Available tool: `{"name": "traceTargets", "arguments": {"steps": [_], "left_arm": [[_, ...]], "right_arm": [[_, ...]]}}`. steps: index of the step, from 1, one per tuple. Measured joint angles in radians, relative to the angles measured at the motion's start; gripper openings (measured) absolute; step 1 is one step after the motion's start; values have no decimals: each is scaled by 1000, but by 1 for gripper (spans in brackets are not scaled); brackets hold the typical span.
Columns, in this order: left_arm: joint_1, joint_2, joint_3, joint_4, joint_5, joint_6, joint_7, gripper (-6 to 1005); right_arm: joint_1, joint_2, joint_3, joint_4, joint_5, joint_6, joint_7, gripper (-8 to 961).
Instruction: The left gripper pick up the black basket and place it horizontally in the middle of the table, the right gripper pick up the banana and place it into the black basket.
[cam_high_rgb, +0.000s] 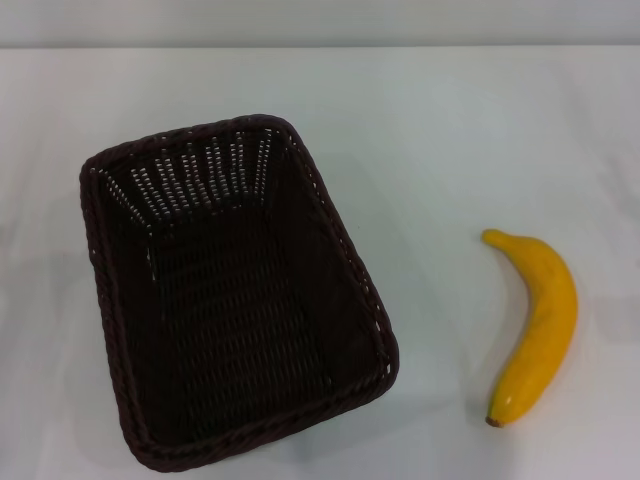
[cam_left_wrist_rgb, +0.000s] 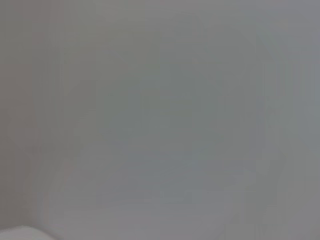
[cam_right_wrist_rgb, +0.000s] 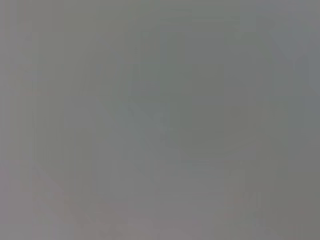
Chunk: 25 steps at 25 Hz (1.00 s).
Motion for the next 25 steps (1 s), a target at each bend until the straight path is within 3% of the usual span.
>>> {"name": "traceTargets", "arguments": {"steps": [4,8,10,12,13,14,17,19,21,23,25], "left_arm": [[11,15,0,197,136,43,-315,870],[-7,62,0,368,301,52,-535,870],[-41,106,1,446,425,48,-663,869],[-93,161,14,501,564,43,-793,869],[-138,200,34,532,652,43,-884,869],[-159,220,50,539,697,44,-921,869],[-280,313,146,559,867,45,-1062,868],[-357,355,205,561,956,38,-1107,868],[-440,381,261,562,1056,28,-1141,868],[-512,388,294,559,1153,26,-1168,867],[-591,381,318,553,1266,21,-1180,867]], "right_arm": [[1,0,-1,0,0,0,0,872],[4,0,-2,3,0,0,0,872],[7,0,-7,4,0,0,0,872],[12,0,-11,4,0,0,0,872],[13,0,-12,4,0,0,0,872],[15,0,-12,4,0,0,0,872],[22,0,-16,4,0,0,4,872],[30,0,-26,3,0,-1,11,872],[38,0,-39,3,0,-1,16,872],[47,1,-49,1,0,-2,18,872],[49,1,-58,0,0,-2,18,872]]}}
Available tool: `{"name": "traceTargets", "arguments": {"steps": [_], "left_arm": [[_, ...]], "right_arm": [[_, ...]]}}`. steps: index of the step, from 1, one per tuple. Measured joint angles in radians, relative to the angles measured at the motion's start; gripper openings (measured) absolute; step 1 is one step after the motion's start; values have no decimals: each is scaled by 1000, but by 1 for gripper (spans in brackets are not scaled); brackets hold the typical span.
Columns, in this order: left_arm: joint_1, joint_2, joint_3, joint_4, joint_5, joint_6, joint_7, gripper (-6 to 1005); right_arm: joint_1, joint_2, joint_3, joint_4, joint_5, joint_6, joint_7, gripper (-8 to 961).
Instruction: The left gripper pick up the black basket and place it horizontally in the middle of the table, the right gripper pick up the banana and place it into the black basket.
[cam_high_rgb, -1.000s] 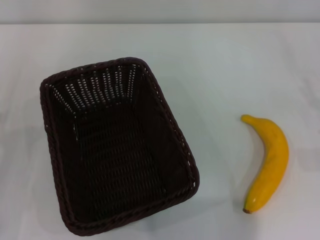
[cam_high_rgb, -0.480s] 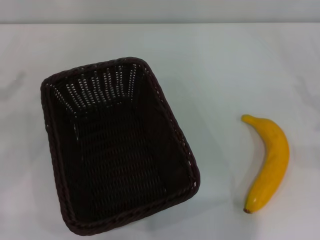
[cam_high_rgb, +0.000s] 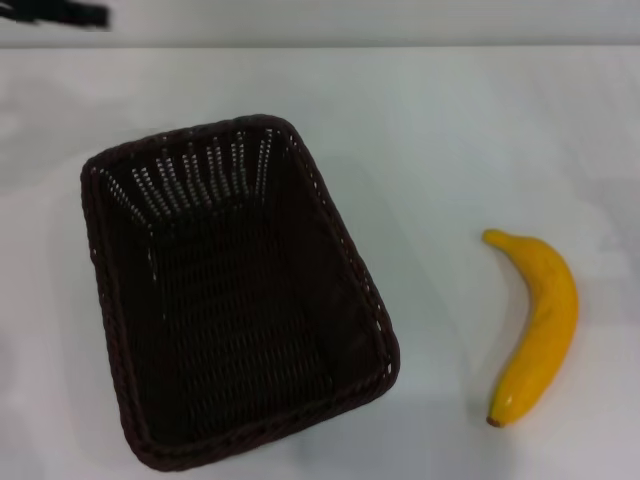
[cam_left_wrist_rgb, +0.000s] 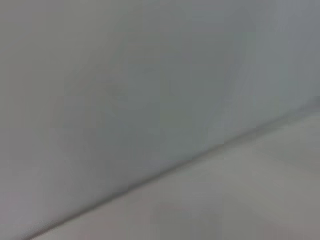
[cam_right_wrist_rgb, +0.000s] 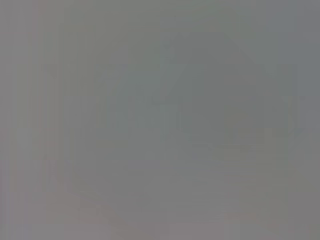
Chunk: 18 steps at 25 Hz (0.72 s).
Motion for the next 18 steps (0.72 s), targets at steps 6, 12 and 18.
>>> {"name": "traceTargets", "arguments": {"steps": [6,12,18], "left_arm": [[-150,-65,92,-24,242,-19,10,866],[-161,-123,117,-21,279,-10,60,865],[-140,-149,119,-36,291,1,103,863]], "right_arm": [[-5,0,-7,-5,0,1,0,873],[-8,0,-7,-14,1,2,1,873],[-8,0,-7,-16,5,2,1,873]]}}
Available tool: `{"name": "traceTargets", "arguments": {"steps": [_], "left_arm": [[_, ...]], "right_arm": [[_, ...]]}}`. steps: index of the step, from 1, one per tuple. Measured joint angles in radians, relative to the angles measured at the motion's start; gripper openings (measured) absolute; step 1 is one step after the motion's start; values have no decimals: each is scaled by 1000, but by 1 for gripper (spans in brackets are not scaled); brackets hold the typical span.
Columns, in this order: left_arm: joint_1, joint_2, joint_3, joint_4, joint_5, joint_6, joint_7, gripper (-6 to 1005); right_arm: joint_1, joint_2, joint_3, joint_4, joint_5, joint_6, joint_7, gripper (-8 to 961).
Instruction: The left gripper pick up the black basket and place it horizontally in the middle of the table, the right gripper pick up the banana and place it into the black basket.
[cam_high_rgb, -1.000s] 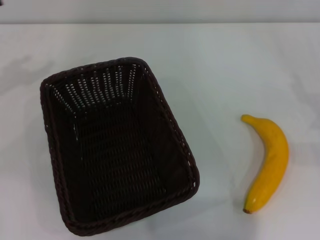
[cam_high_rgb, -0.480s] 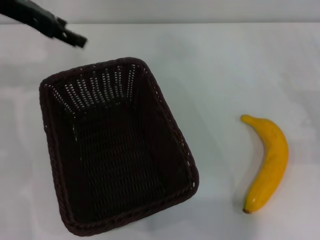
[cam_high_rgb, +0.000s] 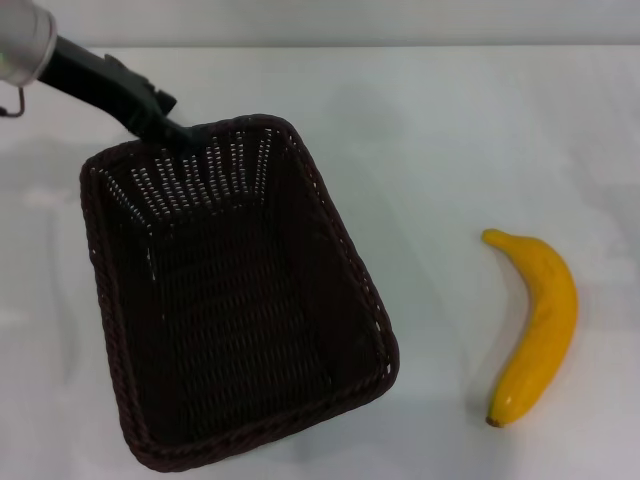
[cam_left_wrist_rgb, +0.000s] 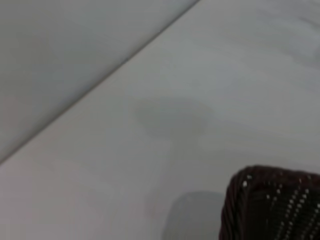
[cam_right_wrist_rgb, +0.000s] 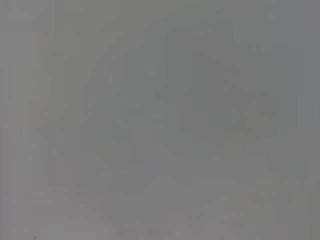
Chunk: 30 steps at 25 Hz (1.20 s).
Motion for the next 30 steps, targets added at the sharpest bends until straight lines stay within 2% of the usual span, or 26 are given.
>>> {"name": "traceTargets", "arguments": {"steps": [4,6,8,18,19,24,28,30], "left_arm": [[17,-24,1,-11,12,26,32,861],[21,-29,1,-14,16,34,40,860],[38,-43,1,-17,17,81,56,828],[42,-61,-1,-56,15,115,82,653],[43,-62,-1,-55,14,115,82,635],[48,-62,-1,-53,11,110,77,421],[48,-56,-3,-53,12,98,58,376],[45,-45,-4,-52,13,80,36,353]], "right_arm": [[2,0,0,0,-3,0,0,872],[2,0,-2,0,-4,0,2,872],[2,0,-8,-1,-4,0,9,872],[4,0,-12,-1,-5,0,22,873],[4,0,-13,-1,-5,0,22,873],[4,1,-14,-1,-5,0,23,873],[4,1,-14,-1,-5,0,23,873],[4,1,-14,-1,-6,0,23,873]]}}
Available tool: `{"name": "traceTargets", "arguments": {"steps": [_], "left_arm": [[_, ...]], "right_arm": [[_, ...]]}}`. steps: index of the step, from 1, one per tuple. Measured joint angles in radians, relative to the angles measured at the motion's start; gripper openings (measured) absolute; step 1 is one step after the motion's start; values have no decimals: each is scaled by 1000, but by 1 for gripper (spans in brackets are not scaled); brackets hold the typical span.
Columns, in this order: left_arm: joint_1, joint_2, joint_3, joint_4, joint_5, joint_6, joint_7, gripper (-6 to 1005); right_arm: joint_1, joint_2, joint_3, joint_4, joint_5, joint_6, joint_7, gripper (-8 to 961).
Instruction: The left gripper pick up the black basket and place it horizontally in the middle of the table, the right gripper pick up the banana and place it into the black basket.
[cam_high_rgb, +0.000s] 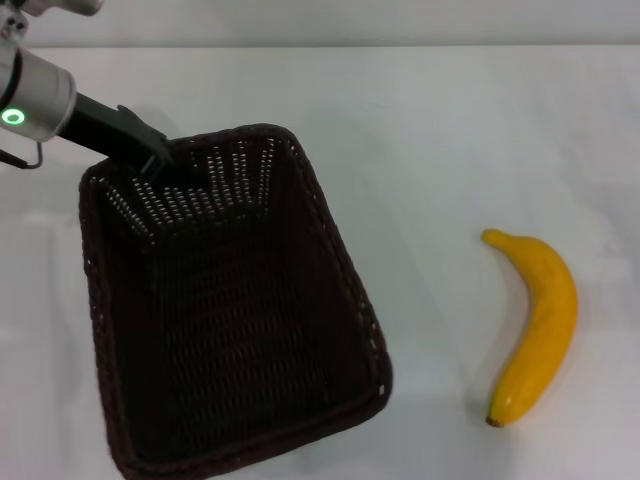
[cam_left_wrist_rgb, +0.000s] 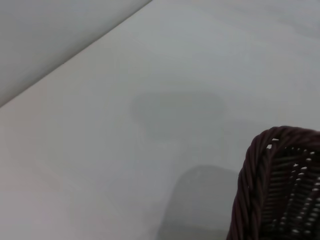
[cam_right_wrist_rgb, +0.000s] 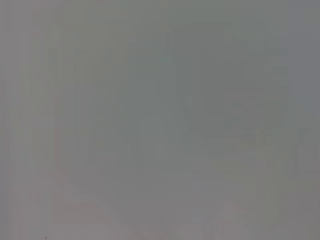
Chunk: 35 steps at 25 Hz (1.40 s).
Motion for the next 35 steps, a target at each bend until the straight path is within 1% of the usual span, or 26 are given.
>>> {"name": "traceTargets", "arguments": {"steps": [4,8,10,13,14,20,23,27,28,29,30,31,33,35], "left_arm": [[7,17,-4,29,0,-20,-75,348],[44,13,-5,111,-19,-33,-141,310],[54,13,-6,127,-37,-52,-151,286],[60,20,-20,130,-69,-80,-176,265],[63,21,-30,132,-77,-87,-184,261],[81,38,-179,146,-111,-162,-264,238],[104,43,-209,152,-144,-172,-314,234],[153,46,-212,154,-236,-166,-373,220],[186,47,-212,154,-312,-166,-377,216],[204,48,-212,155,-346,-166,-378,212],[204,48,-212,155,-346,-166,-378,210],[217,48,-212,155,-377,-165,-378,209],[255,47,-212,155,-460,-163,-379,205],[291,42,-213,155,-532,-155,-381,202]], "right_arm": [[0,0,0,0,0,0,0,873],[-1,0,0,-1,0,0,0,873],[0,0,0,-1,0,0,0,872],[2,0,0,-1,0,0,0,872],[3,0,0,-1,0,0,0,872],[5,0,0,0,0,0,0,872],[5,0,0,3,0,0,0,872],[8,0,1,6,5,-6,0,872],[9,0,4,8,8,-7,0,872],[10,0,5,9,9,-7,0,872],[10,0,5,9,9,-7,0,872],[13,0,7,9,9,-8,0,873],[18,-1,9,10,9,-8,-1,873],[24,-1,10,10,9,-12,-5,873]]}}
